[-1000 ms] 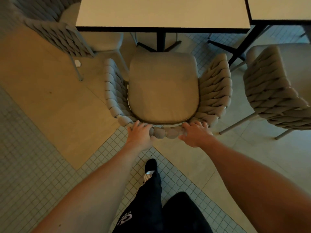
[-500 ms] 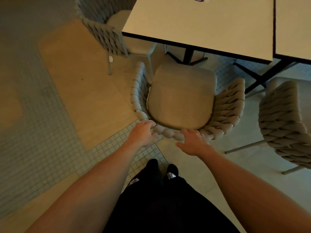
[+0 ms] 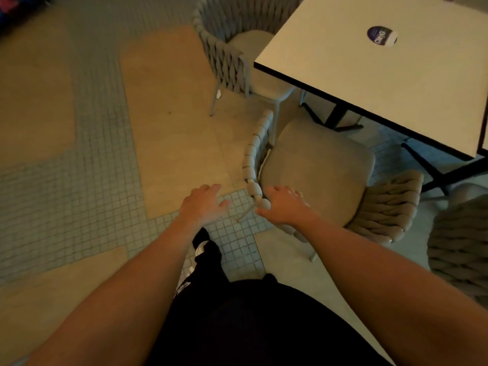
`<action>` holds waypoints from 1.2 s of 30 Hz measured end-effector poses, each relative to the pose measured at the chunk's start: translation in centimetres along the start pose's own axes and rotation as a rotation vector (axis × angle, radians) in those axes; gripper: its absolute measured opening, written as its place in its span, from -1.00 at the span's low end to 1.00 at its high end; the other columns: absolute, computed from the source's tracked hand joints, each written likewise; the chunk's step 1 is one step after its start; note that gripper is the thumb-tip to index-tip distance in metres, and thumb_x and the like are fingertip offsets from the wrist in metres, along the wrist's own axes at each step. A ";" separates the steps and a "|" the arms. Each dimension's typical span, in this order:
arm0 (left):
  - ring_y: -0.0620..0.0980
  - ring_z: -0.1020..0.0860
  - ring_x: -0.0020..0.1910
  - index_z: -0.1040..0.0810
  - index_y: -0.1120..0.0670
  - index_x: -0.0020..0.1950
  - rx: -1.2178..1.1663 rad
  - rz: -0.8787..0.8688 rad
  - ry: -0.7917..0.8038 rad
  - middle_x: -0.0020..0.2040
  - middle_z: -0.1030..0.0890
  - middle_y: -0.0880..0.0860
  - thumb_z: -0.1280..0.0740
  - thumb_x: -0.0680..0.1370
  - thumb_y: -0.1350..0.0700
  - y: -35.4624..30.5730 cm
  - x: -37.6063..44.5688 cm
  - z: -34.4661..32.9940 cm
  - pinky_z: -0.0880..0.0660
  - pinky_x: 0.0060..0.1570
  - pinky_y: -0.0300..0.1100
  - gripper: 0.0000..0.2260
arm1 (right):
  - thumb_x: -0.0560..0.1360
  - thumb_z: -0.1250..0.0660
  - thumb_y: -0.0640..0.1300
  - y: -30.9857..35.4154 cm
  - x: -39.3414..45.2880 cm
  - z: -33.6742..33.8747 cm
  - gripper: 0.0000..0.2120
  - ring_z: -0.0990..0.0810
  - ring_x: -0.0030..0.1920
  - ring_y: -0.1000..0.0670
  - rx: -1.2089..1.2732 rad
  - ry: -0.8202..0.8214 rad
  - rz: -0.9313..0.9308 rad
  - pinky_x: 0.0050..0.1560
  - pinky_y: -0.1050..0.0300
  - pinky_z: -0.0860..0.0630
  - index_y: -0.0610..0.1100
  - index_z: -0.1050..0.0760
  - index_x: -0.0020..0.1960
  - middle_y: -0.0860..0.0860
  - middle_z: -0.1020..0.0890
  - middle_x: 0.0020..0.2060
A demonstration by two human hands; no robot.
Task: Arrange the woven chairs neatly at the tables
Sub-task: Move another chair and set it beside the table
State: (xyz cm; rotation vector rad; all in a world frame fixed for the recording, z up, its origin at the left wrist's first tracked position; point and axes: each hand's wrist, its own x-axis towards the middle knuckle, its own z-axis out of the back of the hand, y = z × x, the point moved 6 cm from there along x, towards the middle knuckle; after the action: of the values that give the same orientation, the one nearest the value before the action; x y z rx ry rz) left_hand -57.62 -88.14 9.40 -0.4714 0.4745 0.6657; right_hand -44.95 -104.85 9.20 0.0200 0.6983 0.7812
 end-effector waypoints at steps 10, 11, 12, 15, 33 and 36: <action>0.18 -0.28 0.49 -0.18 -0.05 0.60 -0.054 0.069 -0.040 0.55 -0.27 0.09 -0.16 0.63 -0.27 10.6 6.7 7.8 -0.32 0.41 0.13 -0.40 | 0.57 -0.27 0.32 10.4 9.6 4.8 -0.32 -0.31 0.50 -0.21 -0.034 0.006 0.081 0.47 -0.29 -0.25 -0.05 -0.30 0.53 -0.12 -0.39 0.48; 0.18 -0.28 0.49 -0.17 -0.05 0.60 -0.053 0.073 -0.046 0.55 -0.27 0.09 -0.15 0.63 -0.28 11.6 7.5 8.7 -0.32 0.41 0.14 -0.40 | 0.57 -0.27 0.32 11.4 10.7 5.4 -0.32 -0.31 0.50 -0.21 -0.042 0.007 0.078 0.48 -0.28 -0.25 -0.04 -0.29 0.54 -0.11 -0.38 0.49; 0.18 -0.29 0.49 -0.17 -0.06 0.61 -0.051 0.078 -0.050 0.55 -0.27 0.08 -0.15 0.63 -0.28 12.7 8.5 9.8 -0.32 0.41 0.14 -0.40 | 0.57 -0.26 0.32 12.4 11.9 6.1 -0.32 -0.31 0.50 -0.20 -0.050 0.006 0.076 0.48 -0.27 -0.25 -0.03 -0.28 0.54 -0.10 -0.37 0.50; 0.17 -0.28 0.50 -0.15 -0.07 0.61 -0.040 0.074 -0.046 0.56 -0.26 0.07 -0.15 0.63 -0.28 15.3 10.9 12.7 -0.31 0.41 0.16 -0.40 | 0.58 -0.26 0.32 15.1 15.1 8.2 -0.35 -0.30 0.49 -0.19 -0.048 0.005 0.068 0.45 -0.25 -0.27 -0.01 -0.28 0.53 -0.08 -0.37 0.50; 0.19 -0.28 0.49 -0.13 -0.05 0.62 0.010 0.026 -0.066 0.55 -0.28 0.09 -0.14 0.66 -0.23 23.1 23.4 26.2 -0.32 0.40 0.18 -0.42 | 0.57 -0.26 0.34 24.9 30.2 17.1 -0.30 -0.30 0.51 -0.21 -0.048 -0.026 0.045 0.46 -0.24 -0.26 -0.02 -0.25 0.56 -0.11 -0.37 0.52; 0.19 -0.29 0.49 -0.13 -0.05 0.62 0.034 0.052 -0.088 0.55 -0.28 0.09 -0.14 0.66 -0.24 23.6 27.1 29.2 -0.33 0.39 0.17 -0.42 | 0.58 -0.25 0.33 25.5 34.1 19.8 -0.31 -0.29 0.51 -0.21 -0.050 -0.030 0.054 0.47 -0.24 -0.26 -0.02 -0.24 0.56 -0.10 -0.36 0.52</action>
State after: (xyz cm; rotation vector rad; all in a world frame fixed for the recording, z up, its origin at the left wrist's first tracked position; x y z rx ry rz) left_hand -47.17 -43.10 11.42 -0.3971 0.4154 0.7240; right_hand -32.60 -59.62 11.92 0.0051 0.6517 0.8480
